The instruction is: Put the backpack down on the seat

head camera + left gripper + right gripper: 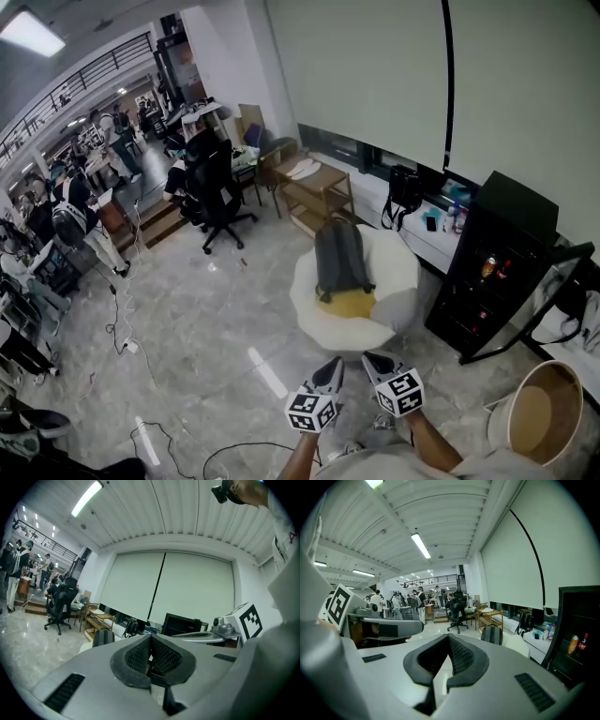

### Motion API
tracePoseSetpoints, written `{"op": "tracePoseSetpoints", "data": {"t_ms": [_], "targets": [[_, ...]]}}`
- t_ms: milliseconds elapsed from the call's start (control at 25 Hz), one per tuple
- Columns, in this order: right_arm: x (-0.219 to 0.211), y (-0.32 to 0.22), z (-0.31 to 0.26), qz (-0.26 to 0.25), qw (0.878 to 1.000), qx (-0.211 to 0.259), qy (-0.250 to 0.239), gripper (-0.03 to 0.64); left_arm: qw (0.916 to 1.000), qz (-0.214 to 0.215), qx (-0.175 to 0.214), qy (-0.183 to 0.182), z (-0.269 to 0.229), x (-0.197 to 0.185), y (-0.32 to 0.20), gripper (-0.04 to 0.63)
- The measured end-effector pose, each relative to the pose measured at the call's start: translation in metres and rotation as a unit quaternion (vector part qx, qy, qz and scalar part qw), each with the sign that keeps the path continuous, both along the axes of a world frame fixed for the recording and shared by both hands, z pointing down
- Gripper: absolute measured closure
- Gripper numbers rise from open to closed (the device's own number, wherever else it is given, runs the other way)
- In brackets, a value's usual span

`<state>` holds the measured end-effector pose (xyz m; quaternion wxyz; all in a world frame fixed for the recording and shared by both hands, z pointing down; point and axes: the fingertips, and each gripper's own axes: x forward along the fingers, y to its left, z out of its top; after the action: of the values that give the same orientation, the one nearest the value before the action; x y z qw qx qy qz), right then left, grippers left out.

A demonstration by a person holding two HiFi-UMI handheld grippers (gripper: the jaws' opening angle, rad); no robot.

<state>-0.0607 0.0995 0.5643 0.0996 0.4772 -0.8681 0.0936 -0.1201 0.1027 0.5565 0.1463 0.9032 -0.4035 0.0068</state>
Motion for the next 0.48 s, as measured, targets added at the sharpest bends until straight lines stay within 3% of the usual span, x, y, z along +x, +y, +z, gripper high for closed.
{"op": "tracePoseSetpoints", "data": {"t_ms": [480], "targets": [[-0.009, 0.027, 0.000, 0.006, 1.000, 0.004, 0.003, 0.589, 0.9999, 0.013, 0.007, 0.003, 0.000, -0.003, 0.026, 0.565]]}}
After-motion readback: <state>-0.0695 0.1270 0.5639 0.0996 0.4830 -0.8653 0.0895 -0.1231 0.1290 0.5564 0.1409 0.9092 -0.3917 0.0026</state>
